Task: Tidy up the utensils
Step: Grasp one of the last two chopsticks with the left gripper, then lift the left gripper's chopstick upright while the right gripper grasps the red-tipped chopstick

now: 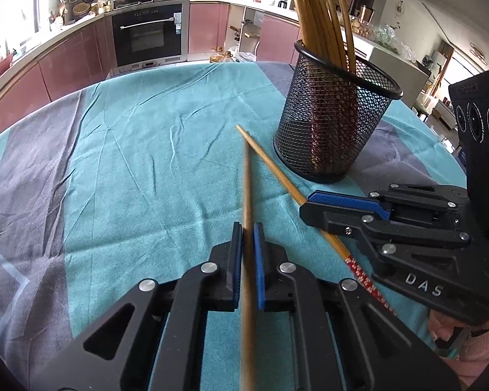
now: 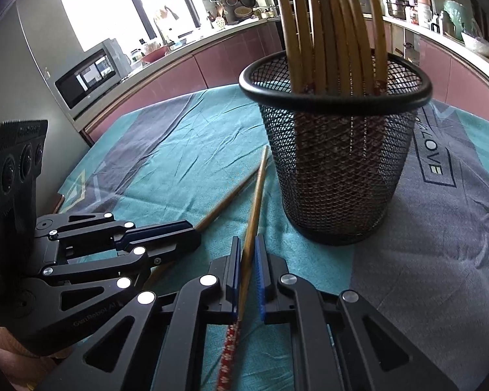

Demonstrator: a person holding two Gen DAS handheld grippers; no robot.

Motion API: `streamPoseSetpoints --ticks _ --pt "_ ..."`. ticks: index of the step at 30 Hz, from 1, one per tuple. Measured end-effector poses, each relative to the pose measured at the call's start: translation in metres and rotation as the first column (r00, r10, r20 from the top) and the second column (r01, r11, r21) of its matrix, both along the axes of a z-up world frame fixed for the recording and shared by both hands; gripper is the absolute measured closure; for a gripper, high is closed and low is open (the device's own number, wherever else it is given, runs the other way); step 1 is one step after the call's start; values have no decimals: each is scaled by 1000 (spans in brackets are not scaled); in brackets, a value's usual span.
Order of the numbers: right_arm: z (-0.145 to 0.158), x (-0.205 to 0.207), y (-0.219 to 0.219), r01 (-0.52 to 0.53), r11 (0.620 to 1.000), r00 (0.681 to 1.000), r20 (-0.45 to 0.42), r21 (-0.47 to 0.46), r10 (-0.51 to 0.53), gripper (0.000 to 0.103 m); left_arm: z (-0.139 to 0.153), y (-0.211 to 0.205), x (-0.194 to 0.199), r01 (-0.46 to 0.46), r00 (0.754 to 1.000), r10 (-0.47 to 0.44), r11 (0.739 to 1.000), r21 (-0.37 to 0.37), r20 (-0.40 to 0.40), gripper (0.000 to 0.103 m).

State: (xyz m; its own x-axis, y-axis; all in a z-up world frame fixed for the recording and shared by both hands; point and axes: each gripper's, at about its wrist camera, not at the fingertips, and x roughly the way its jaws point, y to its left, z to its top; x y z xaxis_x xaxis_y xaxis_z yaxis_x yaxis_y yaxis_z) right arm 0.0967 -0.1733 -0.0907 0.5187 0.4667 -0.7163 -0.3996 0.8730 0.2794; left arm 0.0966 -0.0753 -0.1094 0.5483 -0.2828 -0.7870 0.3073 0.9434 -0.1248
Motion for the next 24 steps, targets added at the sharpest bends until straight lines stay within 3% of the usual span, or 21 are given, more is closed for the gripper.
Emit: streamPoseSetpoints --ticks 24 --pt "35 -24 -15 -26 996 996 84 80 19 97 32 21 -26 -8 998 13 997 -77 58 95"
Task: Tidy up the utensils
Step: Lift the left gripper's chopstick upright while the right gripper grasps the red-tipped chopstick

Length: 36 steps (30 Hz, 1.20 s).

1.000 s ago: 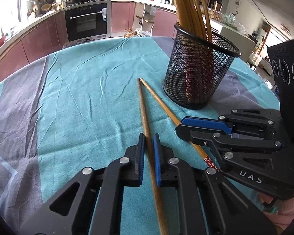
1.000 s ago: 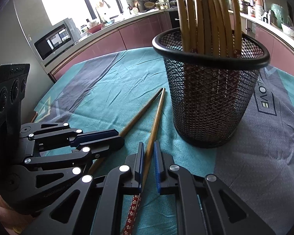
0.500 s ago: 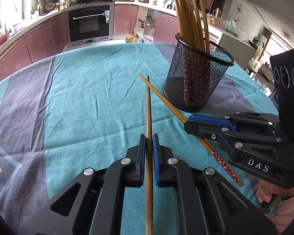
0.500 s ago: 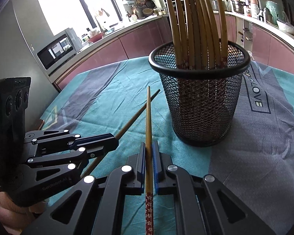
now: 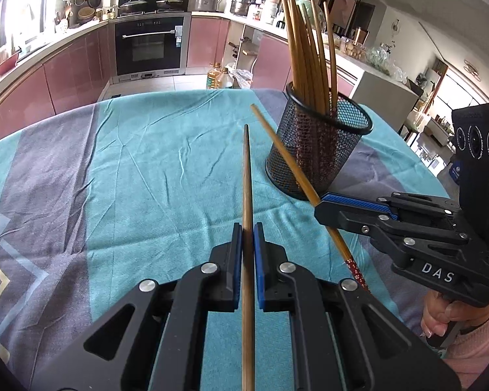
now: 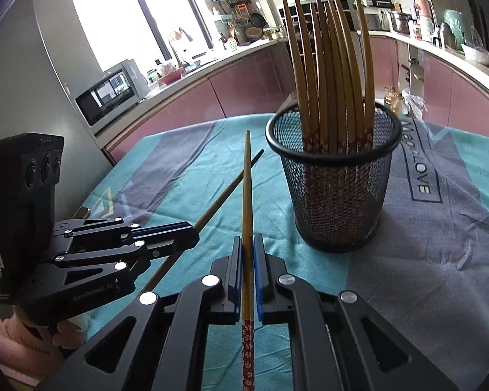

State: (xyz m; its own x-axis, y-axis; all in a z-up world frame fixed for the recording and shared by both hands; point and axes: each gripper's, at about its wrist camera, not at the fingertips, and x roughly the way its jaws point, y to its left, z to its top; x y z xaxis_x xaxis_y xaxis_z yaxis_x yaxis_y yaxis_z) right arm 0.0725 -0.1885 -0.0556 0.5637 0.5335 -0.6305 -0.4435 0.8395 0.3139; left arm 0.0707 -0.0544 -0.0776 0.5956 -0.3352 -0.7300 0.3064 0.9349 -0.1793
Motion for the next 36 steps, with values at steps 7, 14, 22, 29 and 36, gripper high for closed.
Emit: streamPoseSetpoints --ticks 7,14,22,29,36 --pt "11 -6 -4 -6 1000 1000 30 23 6 97 12 5 -8 -1 1000 2 1000 -27 21 95" --pt "16 -8 -9 0 999 999 49 34 -1 97 24 6 -13 2 999 0 999 -44 49 95" --pt "25 -12 -13 6 999 997 74 44 -10 97 36 7 -19 10 997 -5 998 -61 76 95" --pt "27 -14 -12 9 999 997 82 48 -13 97 41 8 -22 14 996 -8 997 -71 91 95" --pt "29 -14 -13 14 998 996 90 53 -19 97 46 9 -24 15 995 -7 997 -82 104 95"
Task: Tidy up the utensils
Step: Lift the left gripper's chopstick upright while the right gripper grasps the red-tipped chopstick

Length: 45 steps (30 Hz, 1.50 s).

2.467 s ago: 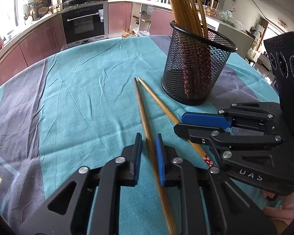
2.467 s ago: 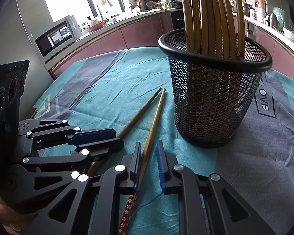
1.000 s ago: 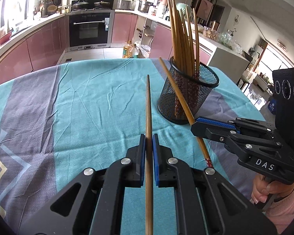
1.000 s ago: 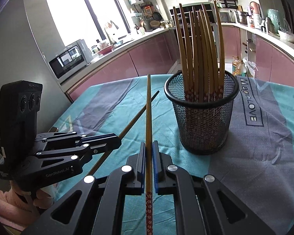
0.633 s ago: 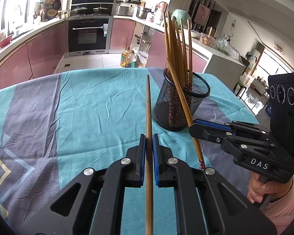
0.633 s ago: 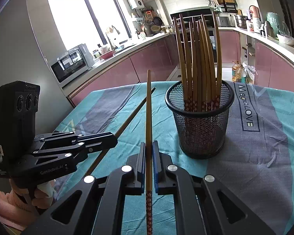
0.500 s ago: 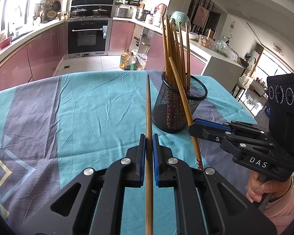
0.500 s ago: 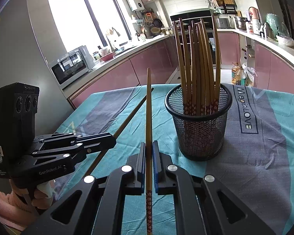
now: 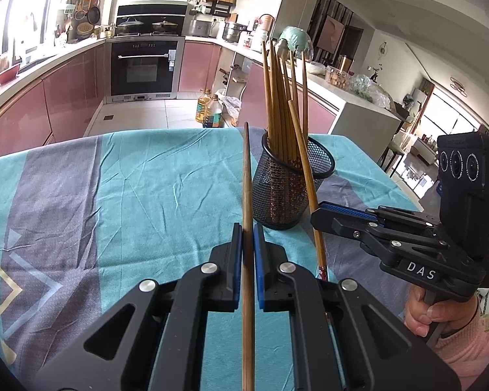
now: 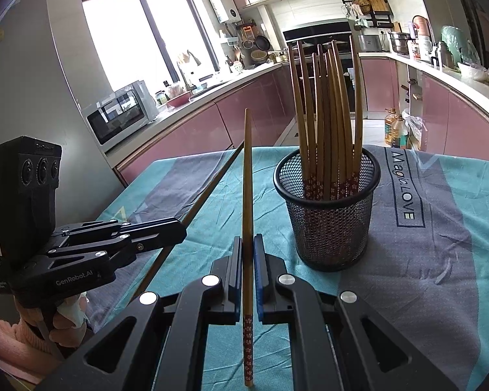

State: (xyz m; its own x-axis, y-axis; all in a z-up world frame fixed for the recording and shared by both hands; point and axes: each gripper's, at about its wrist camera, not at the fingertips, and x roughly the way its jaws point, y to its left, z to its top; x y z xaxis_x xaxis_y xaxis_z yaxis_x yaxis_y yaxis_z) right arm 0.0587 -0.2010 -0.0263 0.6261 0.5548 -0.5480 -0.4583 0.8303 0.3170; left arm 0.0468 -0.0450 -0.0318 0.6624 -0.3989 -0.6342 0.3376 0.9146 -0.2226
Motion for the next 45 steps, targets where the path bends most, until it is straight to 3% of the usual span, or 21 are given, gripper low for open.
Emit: streamPoseSetpoints --ticks 45 --pt "24 -4 -16 37 999 997 72 23 -39 97 17 3 3 46 996 -41 996 -74 74 95"
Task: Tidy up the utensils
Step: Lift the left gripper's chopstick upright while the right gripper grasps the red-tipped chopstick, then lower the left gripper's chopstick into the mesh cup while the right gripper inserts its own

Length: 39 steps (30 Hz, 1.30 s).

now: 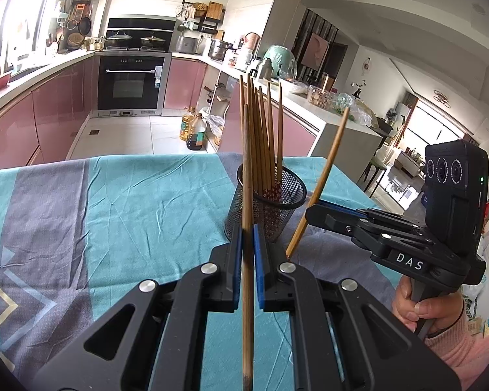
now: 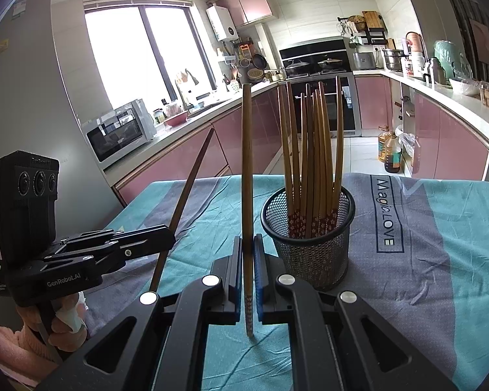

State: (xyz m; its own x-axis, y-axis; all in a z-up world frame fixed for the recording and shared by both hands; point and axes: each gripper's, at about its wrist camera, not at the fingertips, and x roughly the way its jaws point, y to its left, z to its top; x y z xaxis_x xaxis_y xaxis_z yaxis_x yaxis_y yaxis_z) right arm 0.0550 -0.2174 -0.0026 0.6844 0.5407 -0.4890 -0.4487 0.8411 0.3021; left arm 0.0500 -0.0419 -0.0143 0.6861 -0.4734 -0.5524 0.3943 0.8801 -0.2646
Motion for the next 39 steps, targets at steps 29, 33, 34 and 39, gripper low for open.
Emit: streamPoseSetpoints --ticks 29,33,34,39 --pt "18 -4 -9 11 1000 998 55 3 -11 97 10 -5 7 29 999 -29 999 -15 38 95" --pt "22 -4 -10 14 1000 998 65 2 -14 97 15 -7 8 30 998 -30 999 -15 56 95" --pt "23 -4 -11 14 1000 998 68 2 -14 97 16 -7 8 32 998 -31 999 -15 61 95" --pt "29 -4 -12 16 1000 996 86 1 -16 97 21 -9 12 30 997 -29 999 -17 78 95"
